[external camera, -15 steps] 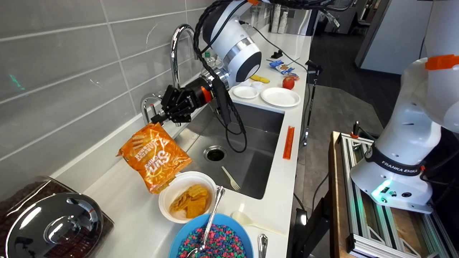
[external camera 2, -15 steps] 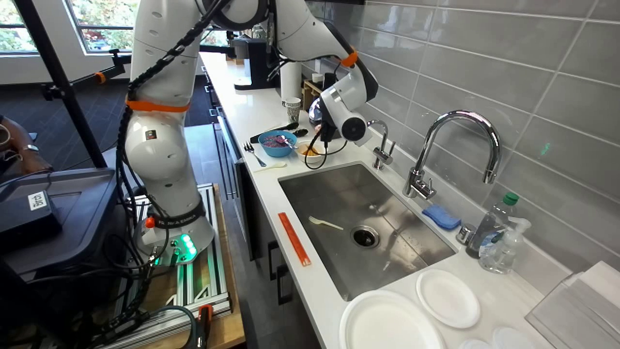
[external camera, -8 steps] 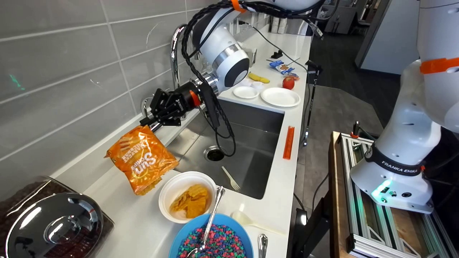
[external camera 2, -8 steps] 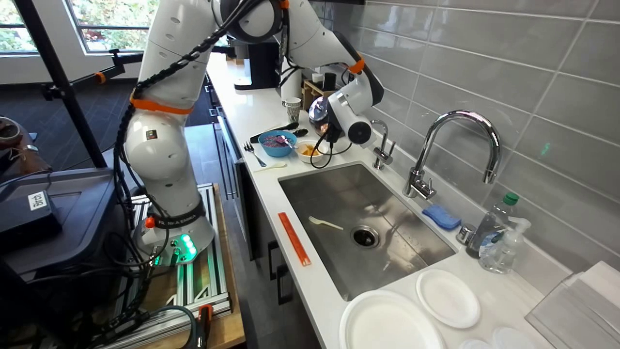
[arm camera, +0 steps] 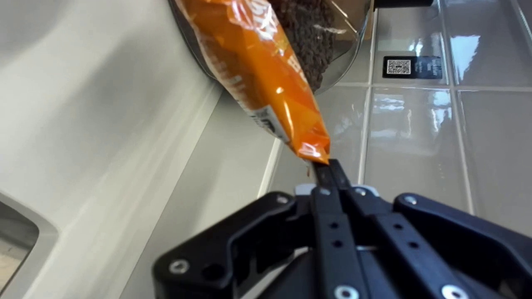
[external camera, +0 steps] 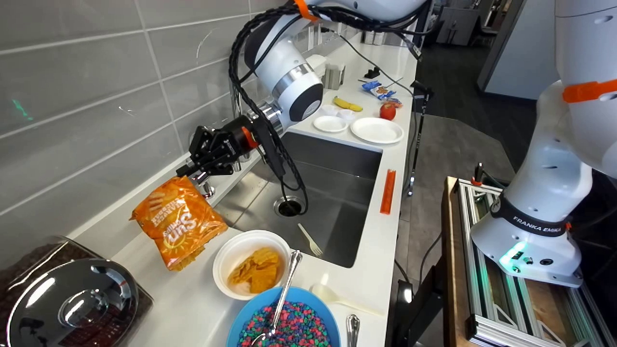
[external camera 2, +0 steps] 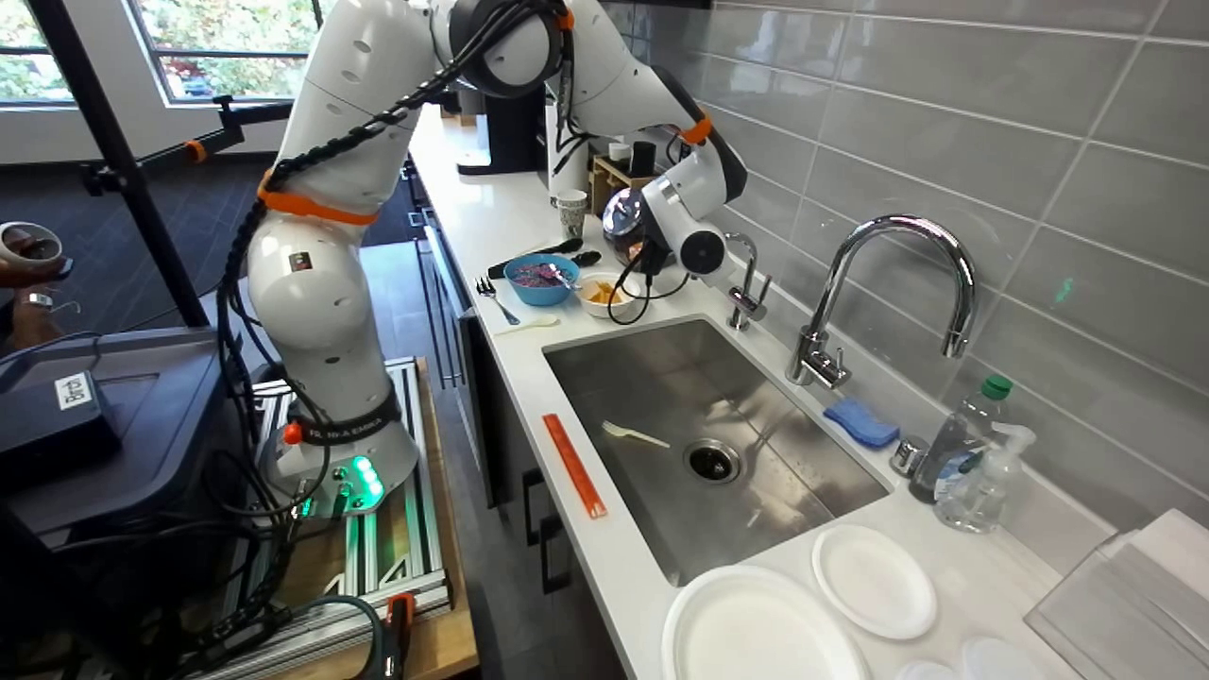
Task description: Pour the contents from the orange packet onto the white bowl
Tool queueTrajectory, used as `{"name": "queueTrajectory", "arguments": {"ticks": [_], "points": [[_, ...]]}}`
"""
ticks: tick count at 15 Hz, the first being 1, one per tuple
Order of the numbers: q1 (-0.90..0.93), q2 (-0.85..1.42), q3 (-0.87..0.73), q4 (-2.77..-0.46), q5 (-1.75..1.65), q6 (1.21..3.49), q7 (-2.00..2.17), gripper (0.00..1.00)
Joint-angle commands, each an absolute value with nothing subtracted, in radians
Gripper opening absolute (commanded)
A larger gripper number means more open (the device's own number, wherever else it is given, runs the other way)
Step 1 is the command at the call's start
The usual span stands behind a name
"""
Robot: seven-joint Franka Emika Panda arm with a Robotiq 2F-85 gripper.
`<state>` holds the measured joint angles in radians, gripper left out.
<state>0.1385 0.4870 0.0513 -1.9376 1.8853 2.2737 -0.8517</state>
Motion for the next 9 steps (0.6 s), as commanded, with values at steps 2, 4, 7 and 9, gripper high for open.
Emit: {"name": "queueTrajectory", "arguments": {"ticks": [2,4,7,9], "points": [[0.174,0.542,0.043,-1.864,1.881,2.351,-0.8,0.0],[0.19,0.536,0.045,-1.861,1.867,2.382,-0.793,0.0],[0.221,0.534,0.048,-1.843,1.834,2.454,-0.777,0.0],[0.243,0.541,0.051,-1.827,1.802,2.512,-0.762,0.0]]}}
